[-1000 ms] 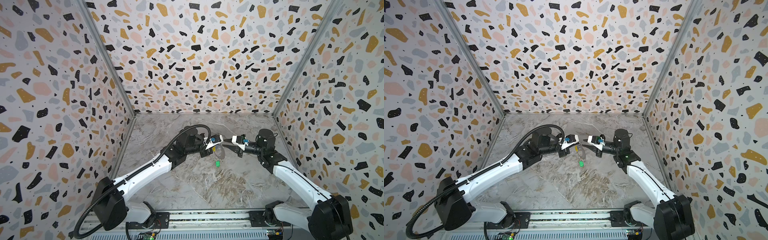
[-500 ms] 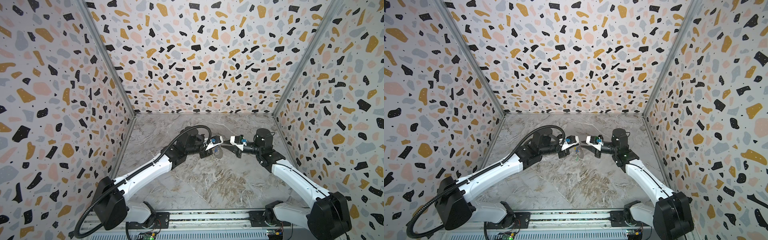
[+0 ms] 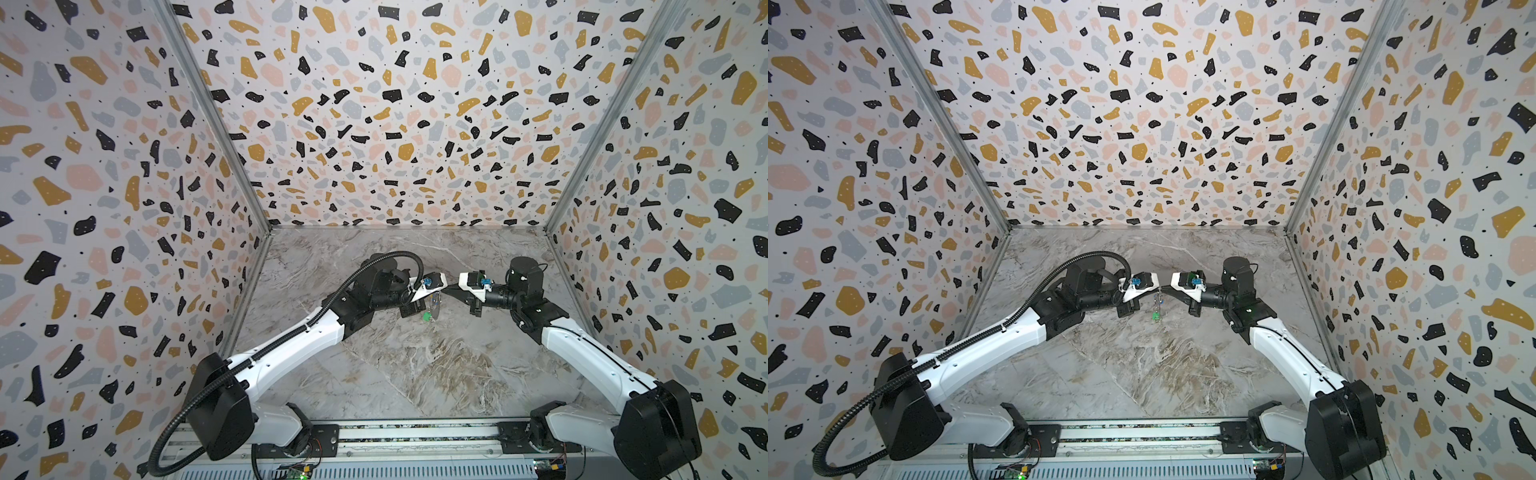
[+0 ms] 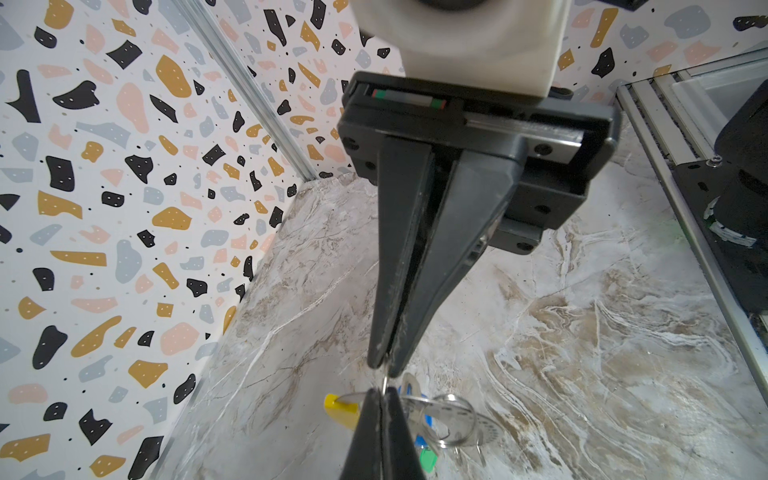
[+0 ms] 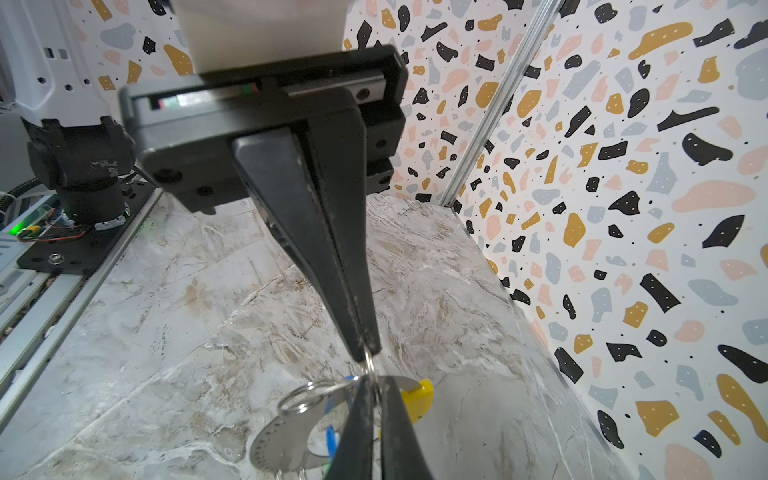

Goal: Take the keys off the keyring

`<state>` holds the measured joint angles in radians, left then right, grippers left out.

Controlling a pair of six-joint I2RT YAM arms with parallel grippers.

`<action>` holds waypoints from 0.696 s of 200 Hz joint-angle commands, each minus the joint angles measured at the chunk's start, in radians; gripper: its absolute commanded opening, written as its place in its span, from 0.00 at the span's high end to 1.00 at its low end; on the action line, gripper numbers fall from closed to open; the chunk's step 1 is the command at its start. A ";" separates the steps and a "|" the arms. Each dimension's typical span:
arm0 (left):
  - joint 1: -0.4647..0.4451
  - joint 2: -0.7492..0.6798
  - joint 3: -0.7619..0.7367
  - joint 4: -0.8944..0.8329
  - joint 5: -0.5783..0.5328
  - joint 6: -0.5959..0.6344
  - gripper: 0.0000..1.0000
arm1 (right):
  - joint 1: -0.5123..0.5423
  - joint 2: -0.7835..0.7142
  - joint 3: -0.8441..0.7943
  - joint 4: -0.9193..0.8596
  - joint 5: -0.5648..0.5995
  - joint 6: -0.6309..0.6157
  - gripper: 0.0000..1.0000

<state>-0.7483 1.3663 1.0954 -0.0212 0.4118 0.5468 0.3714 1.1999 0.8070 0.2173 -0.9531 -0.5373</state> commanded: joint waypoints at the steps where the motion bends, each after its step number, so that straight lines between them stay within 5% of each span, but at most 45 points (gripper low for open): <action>1: -0.006 -0.016 0.020 0.050 0.026 0.000 1.00 | 0.004 -0.010 0.029 0.013 -0.016 0.006 0.93; 53: -0.003 -0.023 0.005 0.112 0.040 -0.049 1.00 | 0.003 -0.011 0.021 0.047 -0.035 0.055 1.00; 70: 0.017 -0.042 -0.036 0.209 0.063 -0.119 0.79 | -0.004 -0.007 0.003 0.101 -0.056 0.122 1.00; 105: 0.083 -0.107 -0.177 0.463 0.108 -0.288 0.72 | -0.053 -0.005 -0.124 0.522 -0.125 0.435 1.00; 139: 0.093 -0.139 -0.254 0.621 0.122 -0.397 0.73 | -0.059 0.021 -0.135 0.629 -0.154 0.516 1.00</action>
<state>-0.6556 1.2537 0.8749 0.3763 0.4934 0.2741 0.3115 1.2148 0.6617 0.6453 -1.0527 -0.1661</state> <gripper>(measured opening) 0.273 0.045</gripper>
